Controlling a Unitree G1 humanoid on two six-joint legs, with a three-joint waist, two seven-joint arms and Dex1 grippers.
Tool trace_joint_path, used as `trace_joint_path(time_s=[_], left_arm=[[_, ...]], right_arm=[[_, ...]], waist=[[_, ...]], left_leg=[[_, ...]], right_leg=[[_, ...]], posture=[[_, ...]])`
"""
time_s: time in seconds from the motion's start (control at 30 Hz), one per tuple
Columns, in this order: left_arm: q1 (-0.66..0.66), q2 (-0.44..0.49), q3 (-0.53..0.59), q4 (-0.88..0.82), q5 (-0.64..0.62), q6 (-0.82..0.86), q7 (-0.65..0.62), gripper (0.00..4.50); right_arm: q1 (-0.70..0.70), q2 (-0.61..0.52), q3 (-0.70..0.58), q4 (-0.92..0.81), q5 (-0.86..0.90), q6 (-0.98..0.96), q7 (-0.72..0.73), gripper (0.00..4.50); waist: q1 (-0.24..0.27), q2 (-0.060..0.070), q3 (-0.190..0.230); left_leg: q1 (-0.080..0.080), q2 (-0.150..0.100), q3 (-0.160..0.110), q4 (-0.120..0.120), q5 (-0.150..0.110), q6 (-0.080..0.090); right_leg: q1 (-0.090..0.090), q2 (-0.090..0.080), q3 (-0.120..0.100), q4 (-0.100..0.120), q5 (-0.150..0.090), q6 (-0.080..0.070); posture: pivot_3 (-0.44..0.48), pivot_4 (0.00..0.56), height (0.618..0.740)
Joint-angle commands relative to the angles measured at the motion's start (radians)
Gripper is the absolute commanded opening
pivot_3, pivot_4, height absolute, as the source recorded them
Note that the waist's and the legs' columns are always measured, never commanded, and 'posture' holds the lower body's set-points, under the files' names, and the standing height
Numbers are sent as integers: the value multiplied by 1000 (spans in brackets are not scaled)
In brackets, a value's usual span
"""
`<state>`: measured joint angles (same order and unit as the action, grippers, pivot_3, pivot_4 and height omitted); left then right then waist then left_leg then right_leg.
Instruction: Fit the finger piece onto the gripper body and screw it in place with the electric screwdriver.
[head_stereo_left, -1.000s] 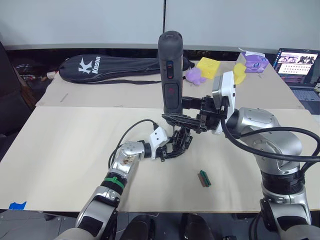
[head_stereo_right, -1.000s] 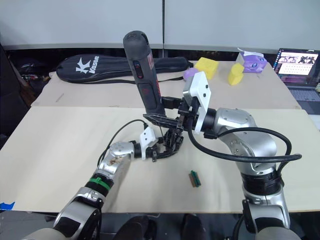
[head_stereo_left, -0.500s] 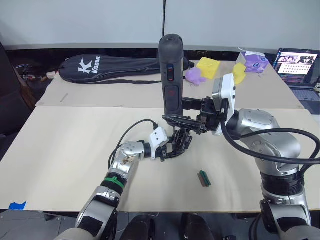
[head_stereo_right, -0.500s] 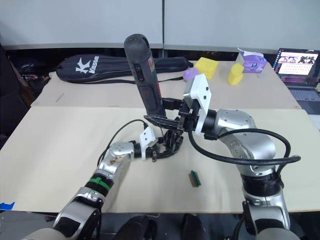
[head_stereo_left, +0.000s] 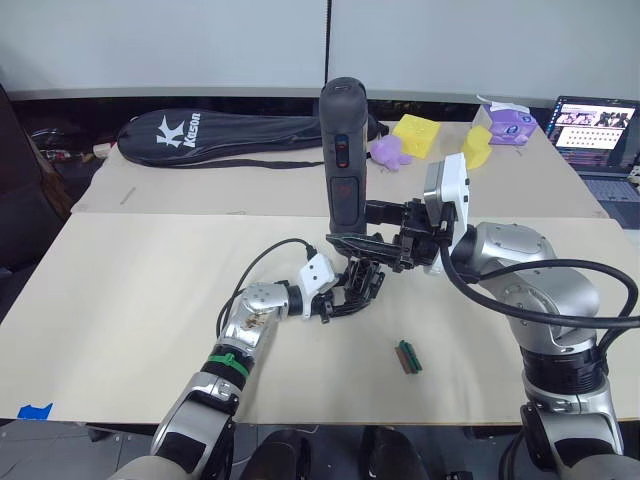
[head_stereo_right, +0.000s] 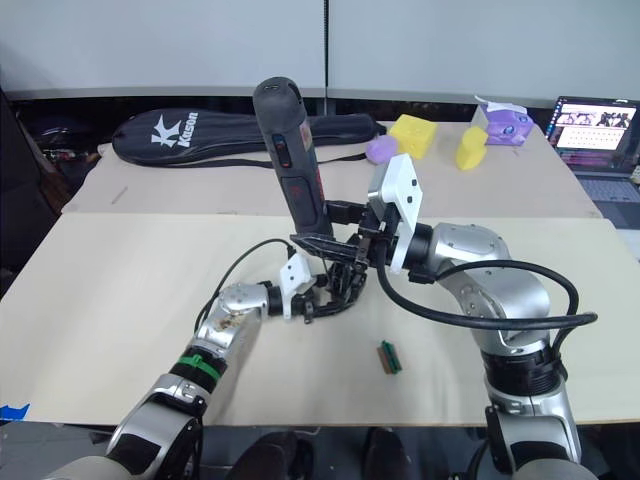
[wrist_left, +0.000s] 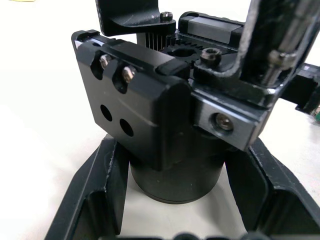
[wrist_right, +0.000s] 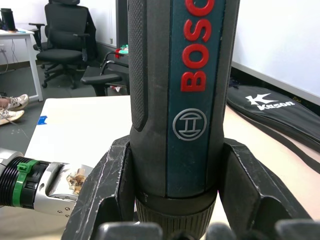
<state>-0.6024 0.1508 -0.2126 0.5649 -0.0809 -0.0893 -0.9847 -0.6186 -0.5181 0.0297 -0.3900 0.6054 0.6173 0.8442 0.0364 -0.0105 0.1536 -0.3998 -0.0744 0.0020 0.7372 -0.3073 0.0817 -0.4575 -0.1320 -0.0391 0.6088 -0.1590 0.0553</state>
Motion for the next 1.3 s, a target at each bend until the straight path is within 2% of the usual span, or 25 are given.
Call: trace_joint_path(time_s=[0.03,0.63,1.07,1.3], left_arm=[[-18,-2,3,-6,-2,-3,10,2287],[-23,2,5,0,1,-5,15,2287],[-38,3,3,29,4,-22,14,2287],[-38,6,4,30,3,-27,11,2287]], right_arm=[[-18,3,-17,-19,3,-42,3,1911],[43,-2,13,78,-44,-46,-5,1911],[46,-22,54,60,-2,25,10,1911],[46,-33,81,108,-65,-15,12,1911]], waist=[[0,0,0],[-1,0,0],[1,1,-1],[1,1,-1]], left_leg=[[0,0,0,0,0,0],[1,0,0,0,0,0],[3,0,-1,0,0,-1],[5,0,-1,0,0,-1]], right_leg=[[0,0,0,0,0,0],[1,0,0,0,0,0],[3,0,0,0,0,0],[4,0,0,0,0,0]], posture=[[0,150,723],[0,150,723],[0,150,723],[0,150,723]])
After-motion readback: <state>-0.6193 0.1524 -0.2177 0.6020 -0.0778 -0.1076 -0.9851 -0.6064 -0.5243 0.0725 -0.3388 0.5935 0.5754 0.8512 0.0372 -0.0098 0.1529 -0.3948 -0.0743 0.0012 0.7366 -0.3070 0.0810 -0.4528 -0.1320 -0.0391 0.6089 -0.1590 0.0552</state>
